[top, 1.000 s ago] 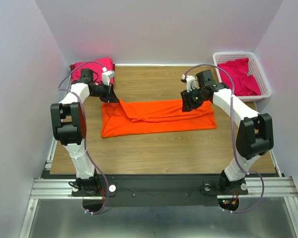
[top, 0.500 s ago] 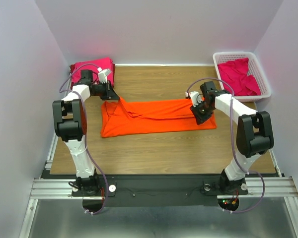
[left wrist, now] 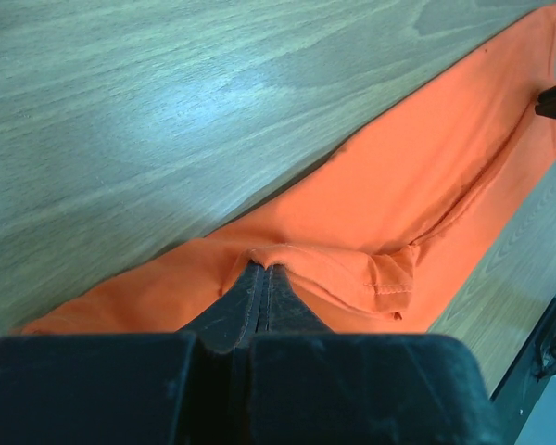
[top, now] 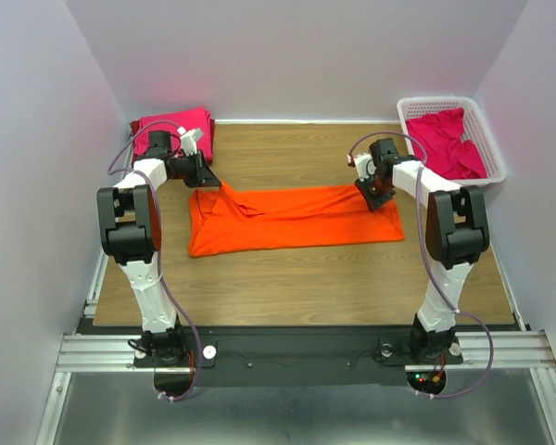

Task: Fold and stack the t-shirts
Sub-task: Fold the tshirt

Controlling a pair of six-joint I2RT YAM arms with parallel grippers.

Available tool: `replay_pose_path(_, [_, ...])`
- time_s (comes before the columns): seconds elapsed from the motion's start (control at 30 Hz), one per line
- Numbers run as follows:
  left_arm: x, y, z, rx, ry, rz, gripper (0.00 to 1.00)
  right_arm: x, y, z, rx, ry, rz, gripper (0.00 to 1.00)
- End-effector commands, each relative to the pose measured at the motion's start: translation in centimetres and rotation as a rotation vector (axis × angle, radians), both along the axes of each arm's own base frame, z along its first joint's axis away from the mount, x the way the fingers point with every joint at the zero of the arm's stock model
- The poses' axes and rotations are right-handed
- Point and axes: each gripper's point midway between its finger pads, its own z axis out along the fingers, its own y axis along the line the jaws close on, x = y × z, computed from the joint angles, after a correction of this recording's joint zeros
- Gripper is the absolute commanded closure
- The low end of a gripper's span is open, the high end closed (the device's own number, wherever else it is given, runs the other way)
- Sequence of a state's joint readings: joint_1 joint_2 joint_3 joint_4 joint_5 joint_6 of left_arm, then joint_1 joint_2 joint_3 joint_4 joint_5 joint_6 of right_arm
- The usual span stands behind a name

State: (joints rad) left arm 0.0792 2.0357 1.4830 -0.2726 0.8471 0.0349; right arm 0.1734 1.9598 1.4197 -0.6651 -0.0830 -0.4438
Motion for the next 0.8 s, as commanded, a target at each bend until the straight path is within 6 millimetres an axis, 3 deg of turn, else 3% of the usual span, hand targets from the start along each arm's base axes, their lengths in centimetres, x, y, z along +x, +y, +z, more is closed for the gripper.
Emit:
replay_pose_path(0.0, [0.2,0.1,0.3,-0.011,-0.015,0.004,1.0,3.7,-0.8,1.5,-0.031,-0.109,-0.067,0.75])
replay_pose_path(0.07, [0.1,0.1,0.4,-0.014,-0.011,0.007,1.0,4.6,-0.4,2.8,-0.003,-0.141,-0.103,0.74])
replay_pose_path(0.13, [0.0,0.1,0.5,-0.017,-0.011,0.008,1.0,5.6,1.6,6.3,0.117,-0.201,-0.092,0.7])
replay_pose_path(0.17, [0.0,0.1,0.5,-0.021,-0.009,0.008,1.0,5.7,3.9,8.1,0.24,-0.209,-0.076,0.68])
replay_pose_path(0.23, [-0.1,0.0,0.6,-0.024,-0.008,0.007,1.0,5.5,6.4,10.7,0.366,-0.22,-0.051,0.59])
replay_pose_path(0.27, [-0.1,0.0,0.5,-0.027,-0.005,0.008,1.0,4.7,9.7,12.7,0.46,-0.213,0.007,0.54])
replay_pose_path(0.33, [-0.2,0.0,0.4,-0.029,-0.001,0.009,1.0,4.5,11.6,13.9,0.519,-0.208,0.038,0.53])
replay_pose_path(0.43, [-0.4,-0.1,0.0,-0.033,0.016,0.011,1.0,2.8,18.2,14.2,0.582,-0.16,0.16,0.51])
replay_pose_path(0.5, [-0.4,-0.1,0.0,-0.034,0.017,0.01,1.0,2.4,20.7,13.7,0.579,-0.147,0.199,0.5])
replay_pose_path(0.53, [-0.3,0.0,0.0,-0.034,0.017,0.012,1.0,1.8,23.0,14.4,0.588,-0.157,0.246,0.5])
replay_pose_path(0.6, [-0.3,0.0,-0.2,-0.03,0.018,0.012,1.0,1.0,26.1,13.4,0.585,-0.134,0.293,0.51])
replay_pose_path(0.77, [-0.1,0.0,-0.7,-0.027,0.032,0.015,1.0,0.5,32.1,13.1,0.585,-0.15,0.36,0.53])
